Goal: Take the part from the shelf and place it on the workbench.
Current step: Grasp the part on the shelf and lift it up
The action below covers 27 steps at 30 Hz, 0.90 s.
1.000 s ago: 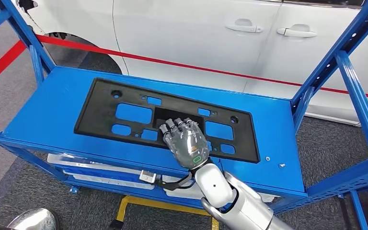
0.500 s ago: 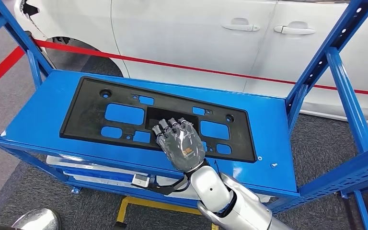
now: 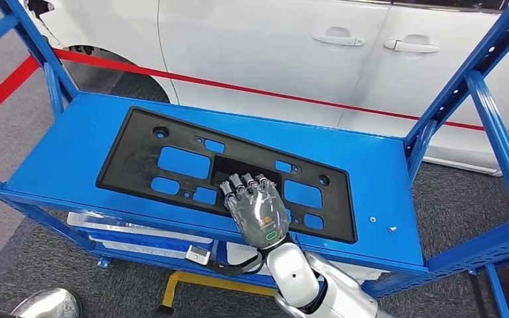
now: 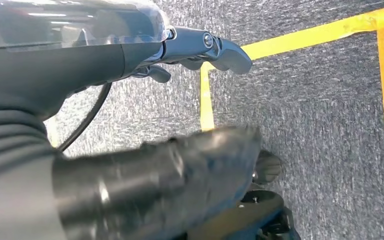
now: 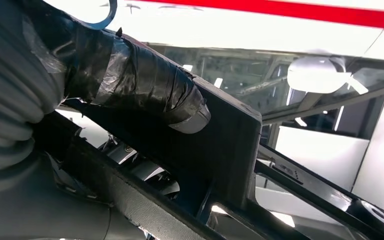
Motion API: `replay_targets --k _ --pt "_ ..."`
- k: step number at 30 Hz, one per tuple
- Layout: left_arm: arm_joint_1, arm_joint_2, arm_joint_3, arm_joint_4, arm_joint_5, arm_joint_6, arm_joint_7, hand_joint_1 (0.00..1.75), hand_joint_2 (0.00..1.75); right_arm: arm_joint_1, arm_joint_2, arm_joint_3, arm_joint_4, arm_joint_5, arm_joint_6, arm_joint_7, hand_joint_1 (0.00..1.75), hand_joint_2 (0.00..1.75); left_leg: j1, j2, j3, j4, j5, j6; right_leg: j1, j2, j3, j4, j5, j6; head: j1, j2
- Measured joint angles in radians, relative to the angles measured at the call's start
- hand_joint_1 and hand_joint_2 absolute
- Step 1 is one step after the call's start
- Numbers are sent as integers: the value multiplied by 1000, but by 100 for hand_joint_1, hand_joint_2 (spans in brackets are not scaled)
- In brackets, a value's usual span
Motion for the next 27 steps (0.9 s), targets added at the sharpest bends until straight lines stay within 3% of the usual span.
replay_targets --k 1,2,4,6,8,11,13,15,16,17,18,20,22,25,27 --pt "1 0 0 0 -2 -4 -2 0 175 6 -1 1 2 0 -1 -4 175 175 0 0 0 0 0 0 0 0 -12 24 0 0 0 0" --pt "1 0 0 0 -2 -8 -4 0 175 11 -3 1 4 0 -1 -9 175 175 0 -1 0 0 0 0 0 0 -5 10 19 -2 0 0" --pt "1 0 0 0 1 -20 -5 0 175 17 -4 0 6 0 -2 -16 175 175 -1 -3 2 0 -1 -2 1 0 54 -114 86 -11 0 0" --pt "0 -1 0 0 6 -23 -2 0 175 19 -3 -4 8 0 -2 -21 175 175 -4 -3 1 1 -2 -8 7 0 107 -226 122 -21 0 0" --pt "0 -2 0 0 5 -6 15 0 175 23 -3 -11 9 0 -2 -25 175 175 -5 -2 -1 0 -1 -18 13 1 119 -253 123 -26 0 0" --pt "0 -4 0 0 -1 22 41 0 175 30 -1 -23 12 0 -2 -26 175 175 -4 -1 -6 12 -13 -34 6 0 125 -265 130 -39 -1 0" --pt "-1 -4 0 0 -4 41 49 0 175 32 3 -30 15 0 -1 -26 175 175 -3 0 -42 95 -65 -41 1 -3 130 -273 134 -47 -1 0" --pt "-1 -4 0 0 -7 62 56 0 175 37 6 -36 19 0 -1 -26 175 175 -3 0 -101 226 -125 -47 3 -5 130 -271 134 -51 -2 0" --pt "-1 -4 0 0 -9 71 60 0 175 40 6 -39 21 0 -2 -26 175 175 -3 0 -120 267 -134 -48 4 -6 130 -269 133 -52 -2 0" --pt "0 -4 0 0 -11 77 63 0 175 43 6 -41 23 0 -2 -25 175 175 -3 0 -121 272 -125 -48 4 -5 129 -267 132 -52 -2 0" --pt "0 -4 0 0 -11 81 64 0 175 46 6 -44 25 0 -3 -25 175 175 -3 0 -102 236 -97 -48 5 -5 129 -264 130 -52 -2 0" --pt "-2 -4 0 0 -13 85 65 0 175 47 7 -49 25 0 -3 -22 175 175 -4 0 -33 101 -36 -42 7 -2 130 -259 126 -48 -2 0" --pt "-4 -5 0 0 -17 86 65 0 175 48 8 -55 25 0 -3 -18 175 175 -7 -1 8 15 -11 -34 11 -1 126 -253 124 -40 -1 0" --pt "-4 -6 -2 0 -20 89 66 0 175 50 9 -64 25 0 -4 -15 175 175 -7 -1 8 3 -6 -19 11 0 121 -250 126 -28 -1 0" --pt "-3 -6 -2 0 -20 90 67 0 175 50 9 -71 25 0 -4 -14 175 175 -4 0 7 -4 2 -7 9 1 107 -216 95 -17 0 0"
